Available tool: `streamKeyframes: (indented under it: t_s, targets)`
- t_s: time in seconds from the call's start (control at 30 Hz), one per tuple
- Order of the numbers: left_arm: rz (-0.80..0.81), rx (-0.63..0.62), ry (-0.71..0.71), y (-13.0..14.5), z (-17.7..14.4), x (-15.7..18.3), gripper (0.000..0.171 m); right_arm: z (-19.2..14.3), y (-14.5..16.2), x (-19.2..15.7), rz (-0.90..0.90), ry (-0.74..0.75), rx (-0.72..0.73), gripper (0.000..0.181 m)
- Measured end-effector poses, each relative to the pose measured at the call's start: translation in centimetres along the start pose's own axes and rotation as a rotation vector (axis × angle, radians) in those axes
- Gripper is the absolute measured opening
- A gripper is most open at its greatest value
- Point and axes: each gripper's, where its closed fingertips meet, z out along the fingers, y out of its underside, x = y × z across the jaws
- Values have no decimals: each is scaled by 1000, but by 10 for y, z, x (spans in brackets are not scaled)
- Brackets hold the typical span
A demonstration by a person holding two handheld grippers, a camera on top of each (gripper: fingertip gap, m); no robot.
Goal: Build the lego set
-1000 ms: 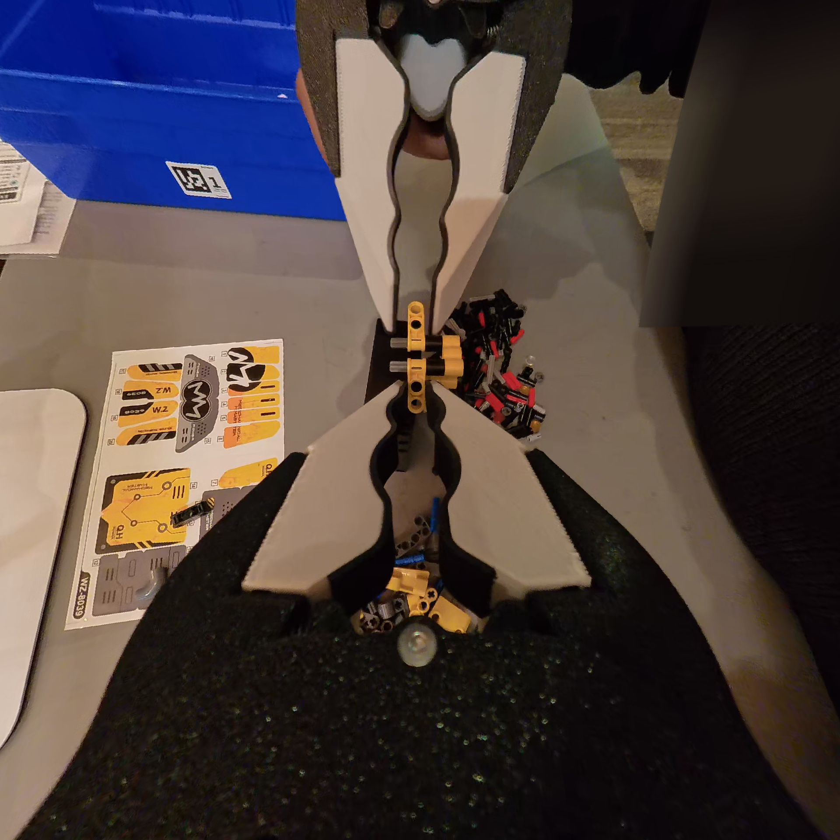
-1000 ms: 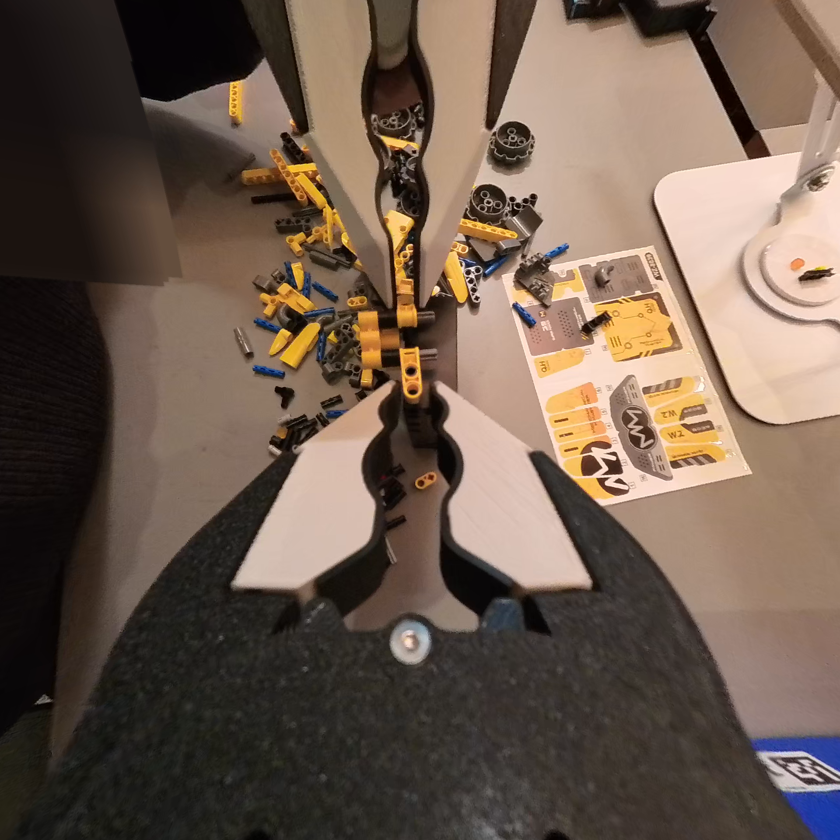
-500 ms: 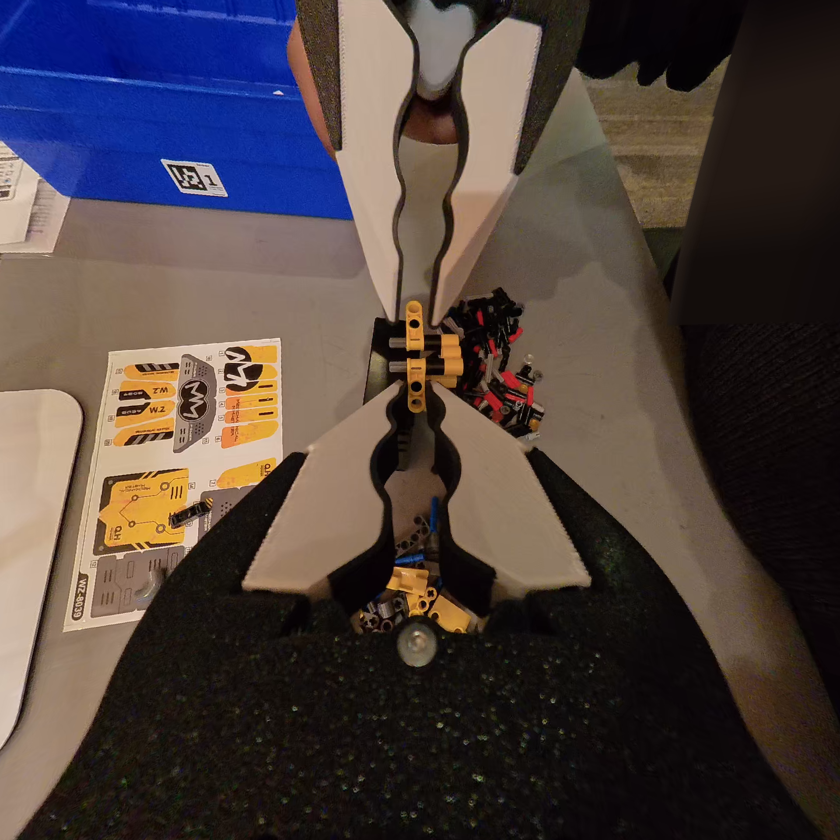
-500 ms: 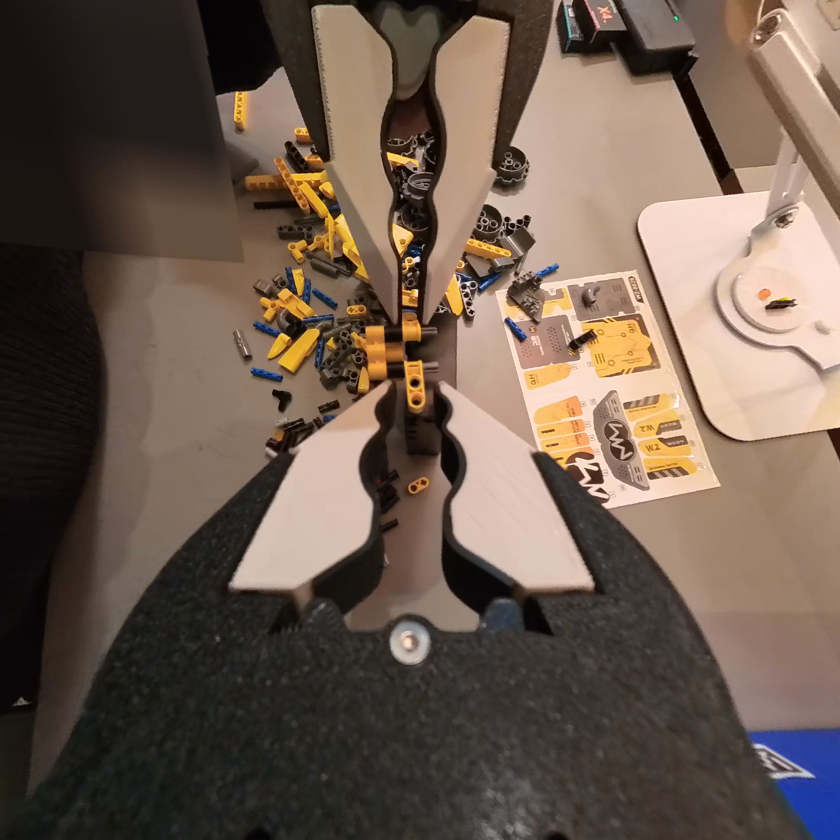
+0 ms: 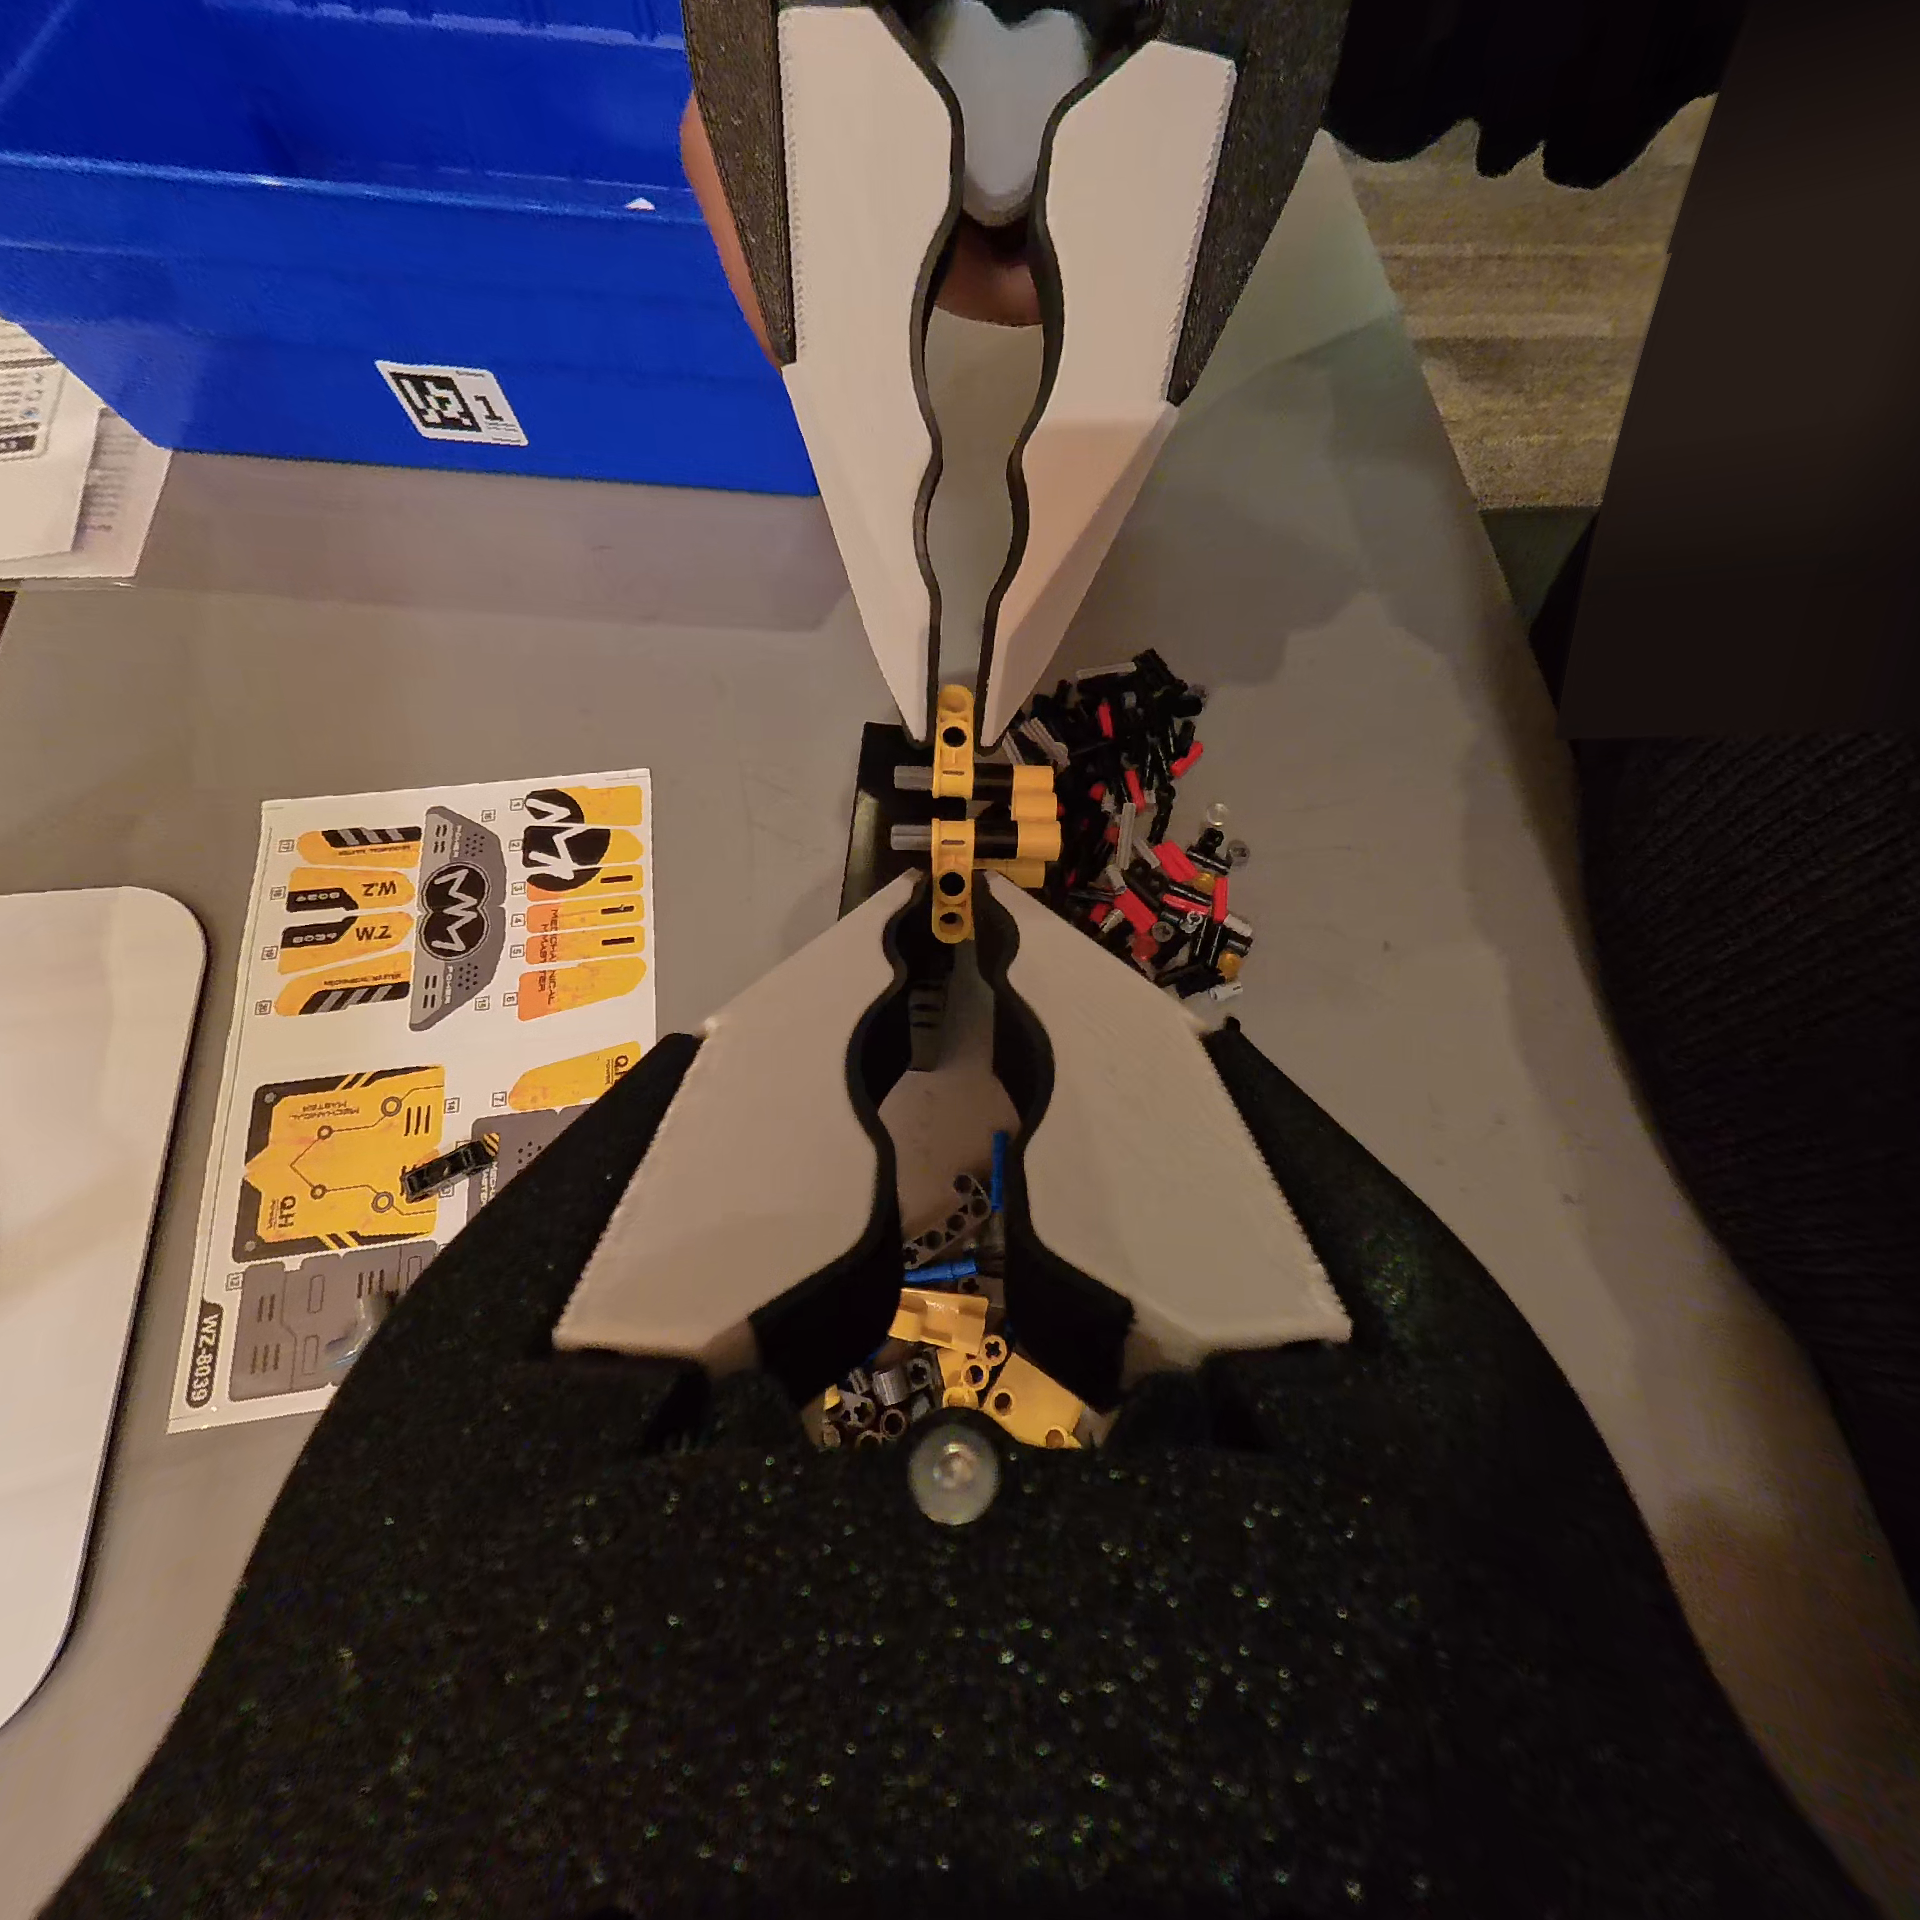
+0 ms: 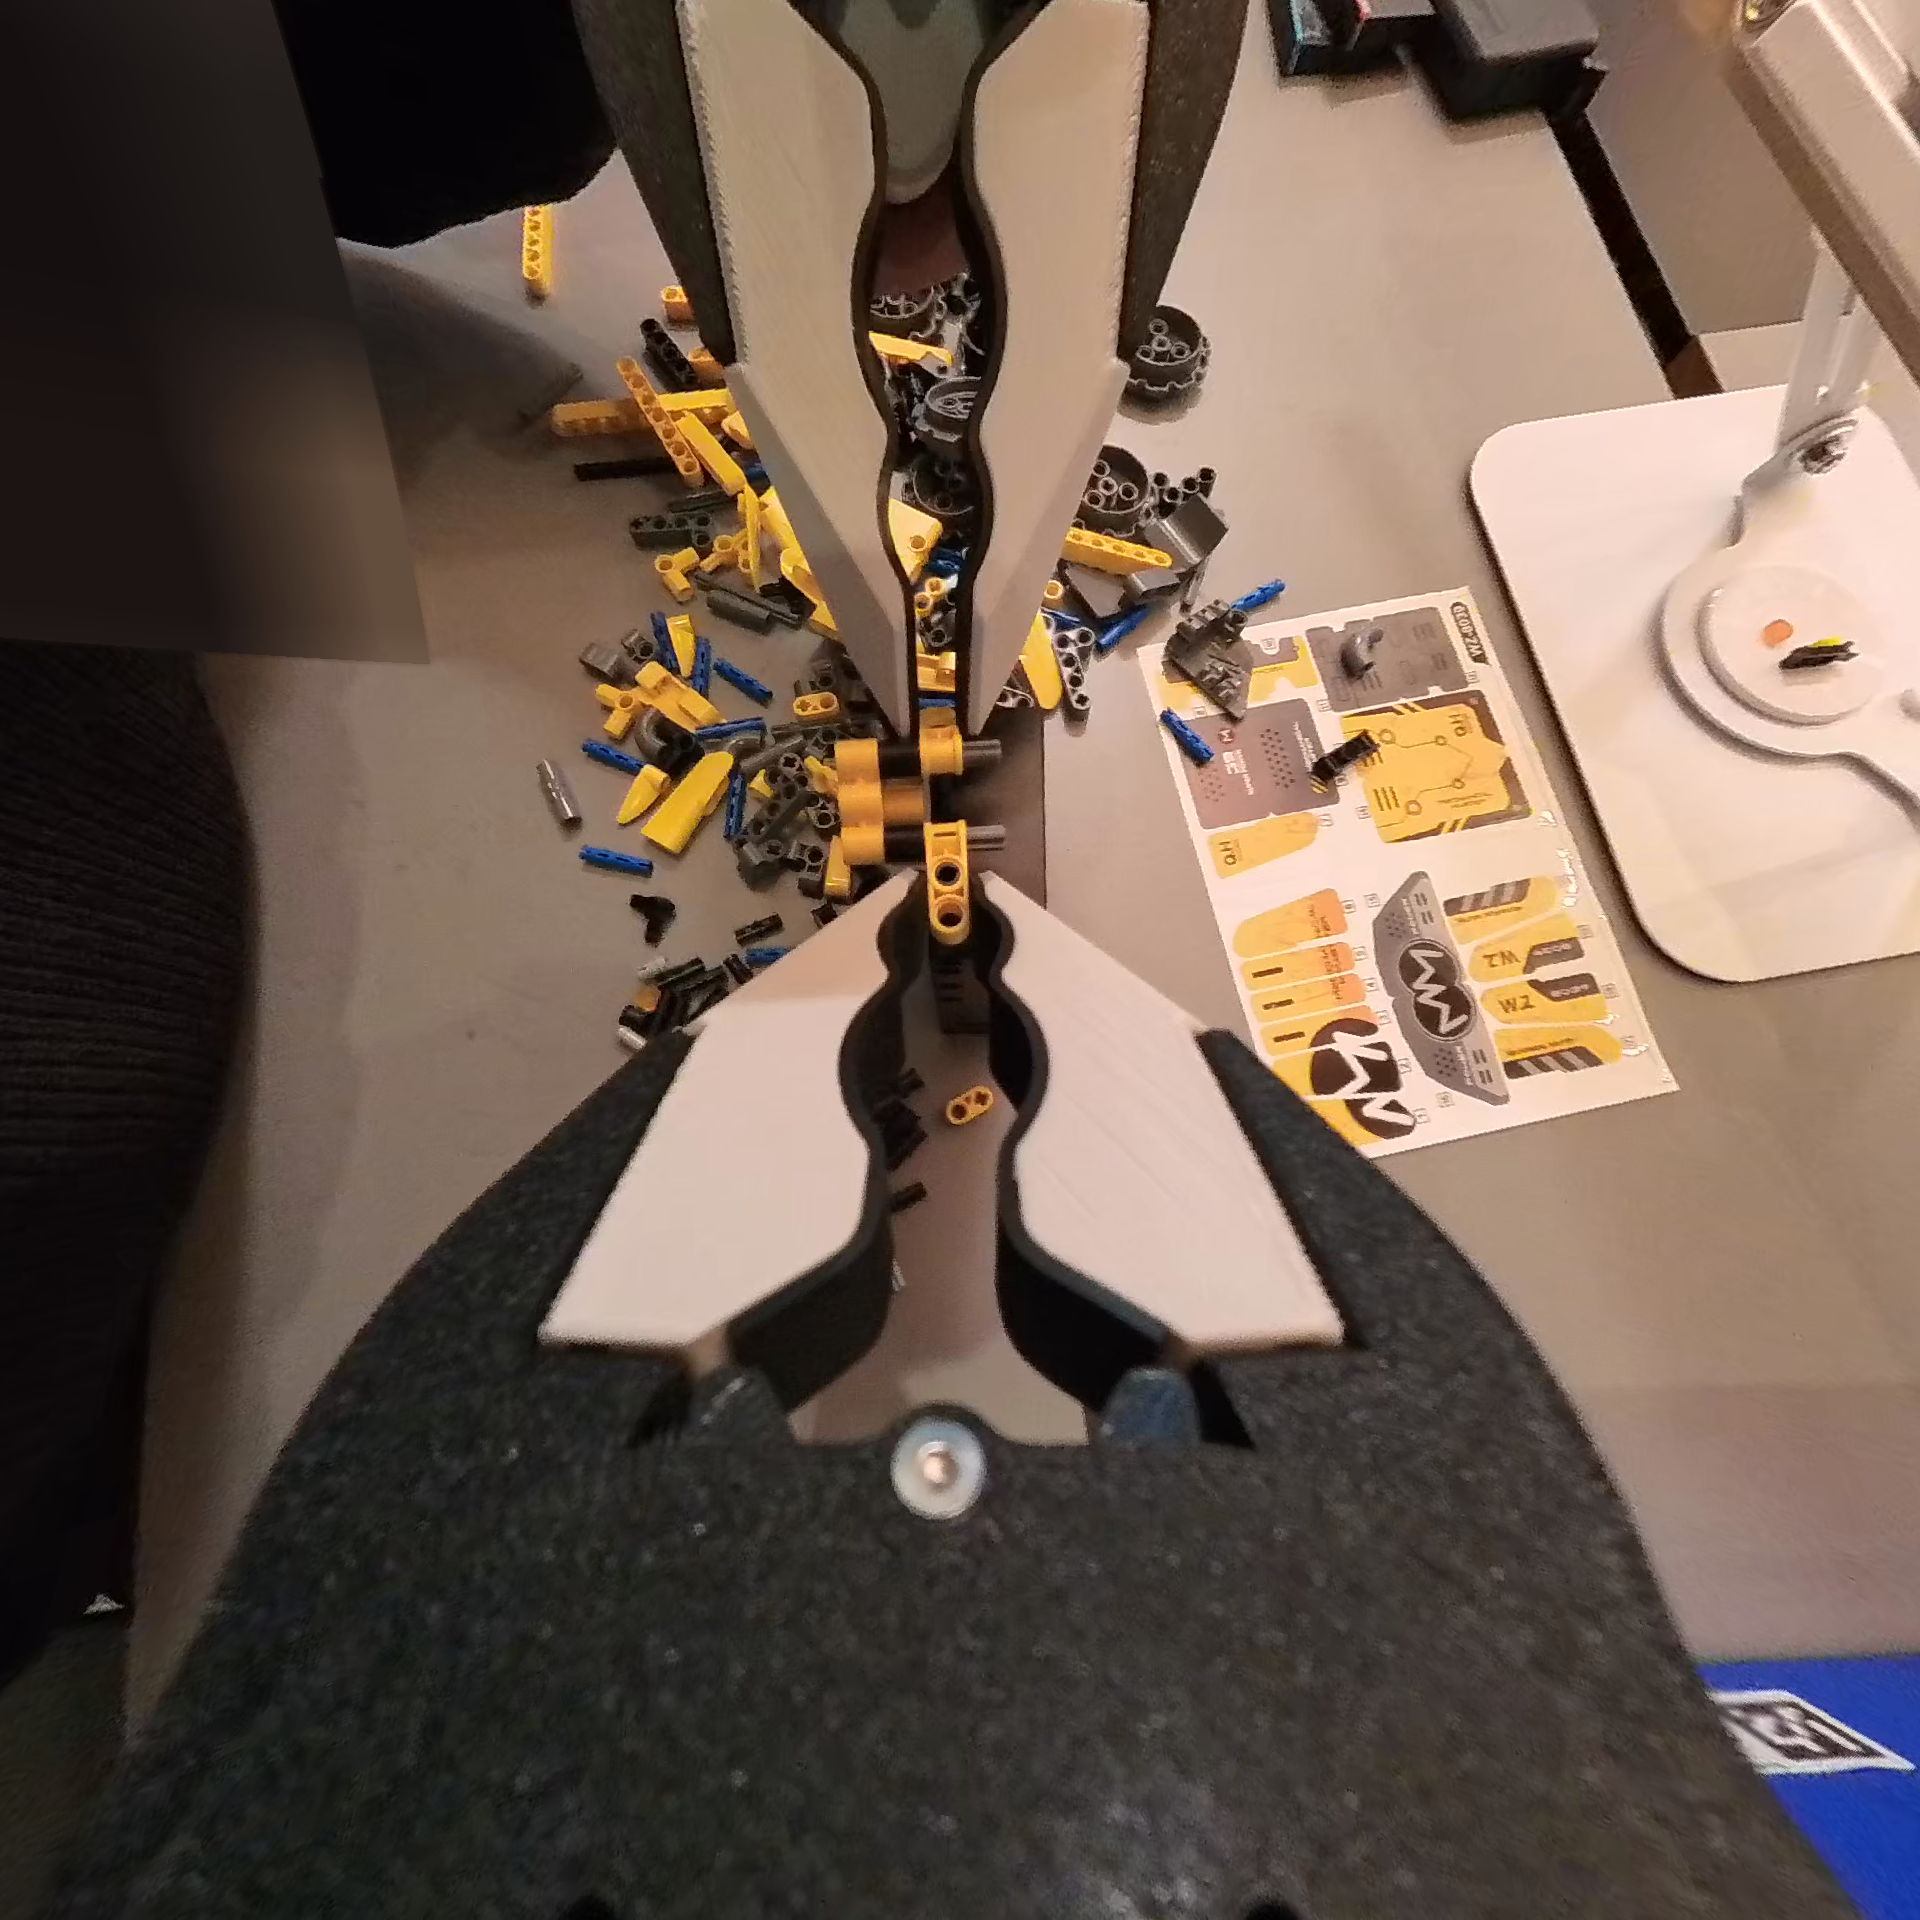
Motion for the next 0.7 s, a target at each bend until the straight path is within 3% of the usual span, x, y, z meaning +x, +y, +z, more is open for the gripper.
streamKeyframes:
  t_s: [0.7]
  targets:
    - [-12, 2, 1, 0, 0, 3, 7, 6, 4, -1, -67, 25, -83, 8]
